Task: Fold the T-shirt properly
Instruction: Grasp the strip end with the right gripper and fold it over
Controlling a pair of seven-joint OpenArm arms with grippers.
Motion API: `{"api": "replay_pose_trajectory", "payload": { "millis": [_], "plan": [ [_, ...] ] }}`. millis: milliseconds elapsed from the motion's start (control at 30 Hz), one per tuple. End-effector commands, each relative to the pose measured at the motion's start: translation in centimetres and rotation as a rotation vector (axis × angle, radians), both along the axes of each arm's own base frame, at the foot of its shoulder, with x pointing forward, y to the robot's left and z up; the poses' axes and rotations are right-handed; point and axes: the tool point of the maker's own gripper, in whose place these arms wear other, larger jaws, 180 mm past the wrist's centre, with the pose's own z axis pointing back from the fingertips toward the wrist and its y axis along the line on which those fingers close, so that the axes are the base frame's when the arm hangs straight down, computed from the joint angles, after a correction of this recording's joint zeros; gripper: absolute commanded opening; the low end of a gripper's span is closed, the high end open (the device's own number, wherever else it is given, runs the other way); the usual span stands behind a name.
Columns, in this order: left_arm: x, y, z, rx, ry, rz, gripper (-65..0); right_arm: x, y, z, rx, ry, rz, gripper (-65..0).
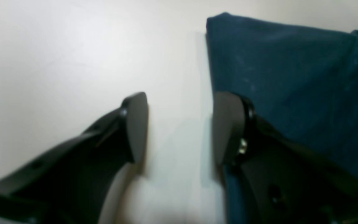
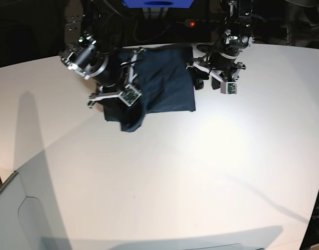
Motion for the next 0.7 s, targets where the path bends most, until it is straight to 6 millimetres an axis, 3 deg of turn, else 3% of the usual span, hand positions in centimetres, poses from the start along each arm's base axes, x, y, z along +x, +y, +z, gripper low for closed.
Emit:
{"api": "replay_pose_trajectory", "payload": {
  "millis": [0,233,433,667],
  "plan": [
    [0.4,0.0,0.8,-0.003,-0.034,0.001,-31.9,0.2,1.5,1.4,0.044,-0.045,0.041,-64.9],
    [0.3,0.1,0.7,0.003,-0.028,0.004,-31.9,-1.0,6.0,1.0,0.085,-0.022,0.184,-64.9],
    [0.3,0.1,0.7,0.0,-0.028,0.006,-31.9,-1.1,8.6,0.7,0.109,-0.008,0.256,-64.9],
    [0.3,0.2,0.8,0.001,-0.031,0.008,-31.9,-0.5,10.0,-0.4,0.149,0.024,0.267,-64.9]
  ]
}}
